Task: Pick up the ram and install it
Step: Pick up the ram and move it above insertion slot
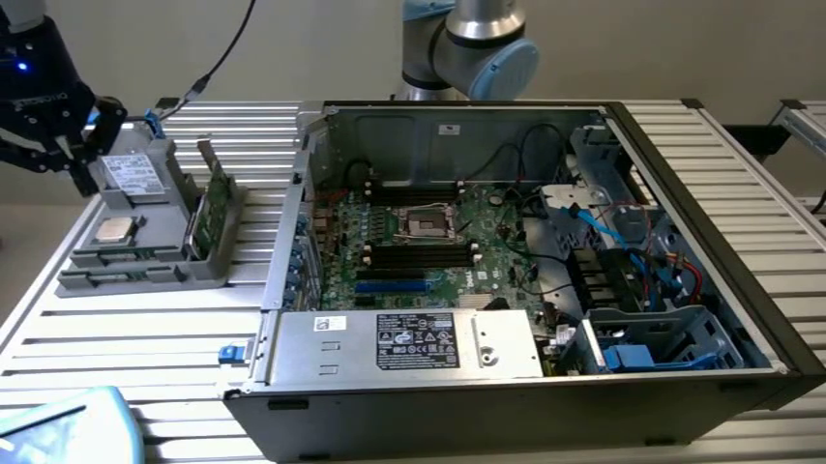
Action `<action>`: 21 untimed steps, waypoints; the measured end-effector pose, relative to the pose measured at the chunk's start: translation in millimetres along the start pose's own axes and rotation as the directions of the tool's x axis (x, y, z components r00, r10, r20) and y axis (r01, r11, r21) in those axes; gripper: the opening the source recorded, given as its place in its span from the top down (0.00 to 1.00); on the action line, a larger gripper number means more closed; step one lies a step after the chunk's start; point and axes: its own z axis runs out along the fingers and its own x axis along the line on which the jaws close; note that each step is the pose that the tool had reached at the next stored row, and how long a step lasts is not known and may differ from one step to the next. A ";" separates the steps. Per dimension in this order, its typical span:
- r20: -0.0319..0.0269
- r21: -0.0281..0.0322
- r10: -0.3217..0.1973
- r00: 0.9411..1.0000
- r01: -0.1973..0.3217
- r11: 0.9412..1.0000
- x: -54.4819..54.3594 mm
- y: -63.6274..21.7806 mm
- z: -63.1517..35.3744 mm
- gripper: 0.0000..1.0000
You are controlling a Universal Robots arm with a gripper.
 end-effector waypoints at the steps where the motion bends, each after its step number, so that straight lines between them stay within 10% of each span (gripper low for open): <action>1: 0.000 0.002 -0.019 1.000 0.019 1.000 -0.1 0.0 0.8 0.89; 11: -0.003 0.025 -0.198 0.980 0.198 0.980 -0.8 -0.3 8.3 0.89; 21: -0.012 0.043 -0.371 0.928 0.372 0.927 -1.5 -0.7 16.0 0.89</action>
